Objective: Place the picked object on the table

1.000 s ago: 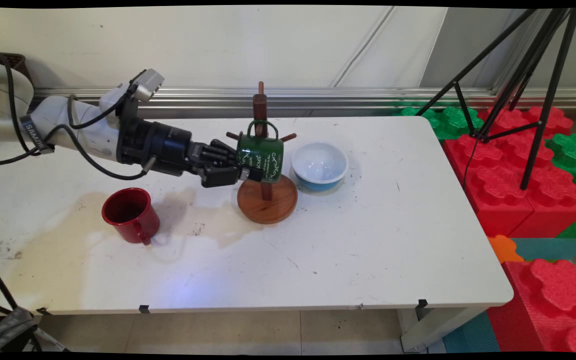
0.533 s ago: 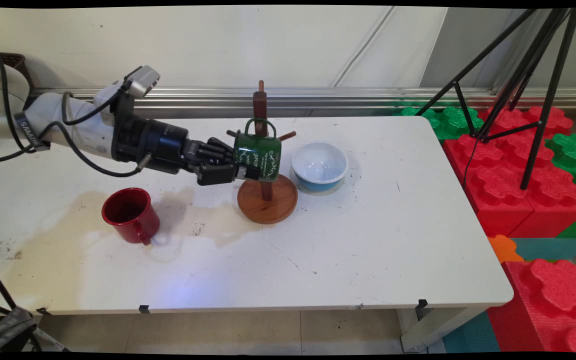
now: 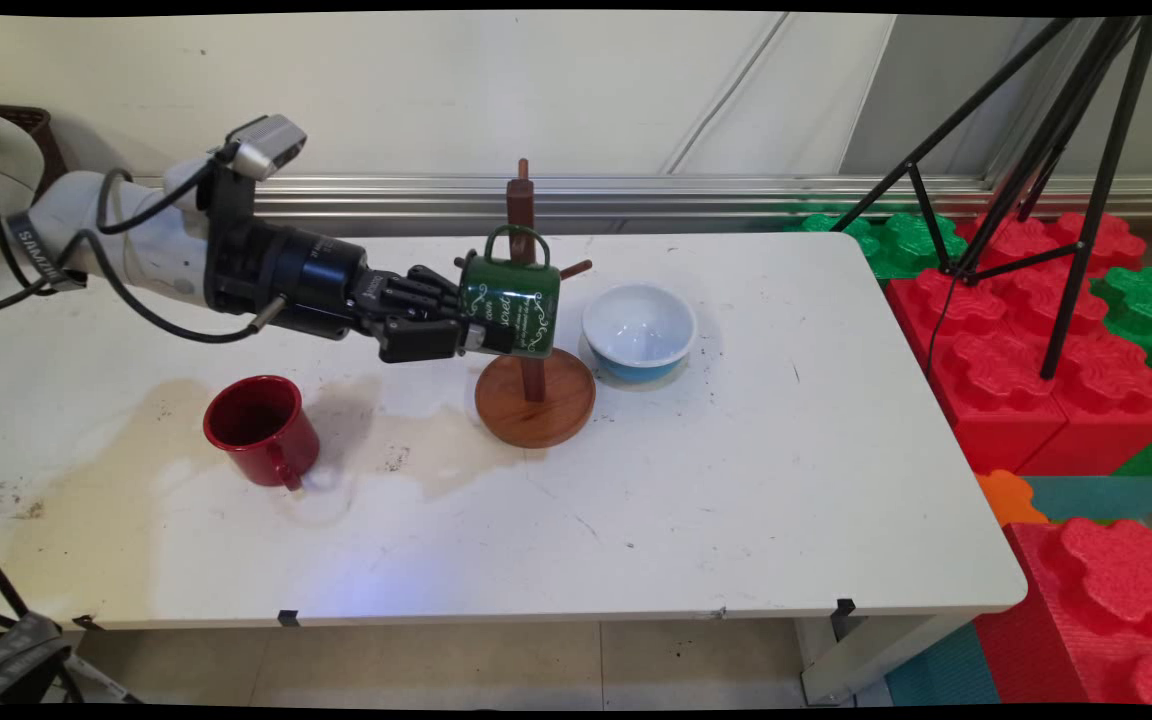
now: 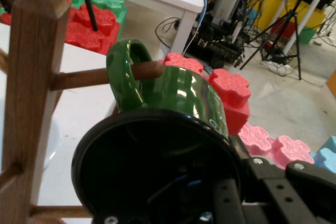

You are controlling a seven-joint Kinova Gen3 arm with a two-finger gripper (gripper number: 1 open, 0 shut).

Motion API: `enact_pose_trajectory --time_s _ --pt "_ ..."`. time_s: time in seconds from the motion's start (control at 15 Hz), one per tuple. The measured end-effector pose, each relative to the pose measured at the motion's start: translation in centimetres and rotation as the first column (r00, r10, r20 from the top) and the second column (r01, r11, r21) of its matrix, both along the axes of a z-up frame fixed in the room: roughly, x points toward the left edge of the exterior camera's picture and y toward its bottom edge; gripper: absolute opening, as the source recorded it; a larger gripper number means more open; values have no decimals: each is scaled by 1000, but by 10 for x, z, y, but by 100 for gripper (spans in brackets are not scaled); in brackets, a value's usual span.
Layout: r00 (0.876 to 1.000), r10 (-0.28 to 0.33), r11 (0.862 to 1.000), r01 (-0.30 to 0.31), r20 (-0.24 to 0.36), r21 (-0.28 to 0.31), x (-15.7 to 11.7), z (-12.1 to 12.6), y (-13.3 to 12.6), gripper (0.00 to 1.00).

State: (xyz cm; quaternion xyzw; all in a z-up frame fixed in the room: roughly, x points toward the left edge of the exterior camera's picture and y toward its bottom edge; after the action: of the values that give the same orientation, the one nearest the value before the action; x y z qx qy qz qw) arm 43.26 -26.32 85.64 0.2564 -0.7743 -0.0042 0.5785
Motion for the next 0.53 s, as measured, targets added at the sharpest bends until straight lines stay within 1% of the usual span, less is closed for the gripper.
enact_pose_trajectory --time_s 0.27,0.53 --pt "1000 -22 1000 22 -11 -1 1 5 4 0" --pt "998 -60 998 60 -22 -4 2 13 13 0"
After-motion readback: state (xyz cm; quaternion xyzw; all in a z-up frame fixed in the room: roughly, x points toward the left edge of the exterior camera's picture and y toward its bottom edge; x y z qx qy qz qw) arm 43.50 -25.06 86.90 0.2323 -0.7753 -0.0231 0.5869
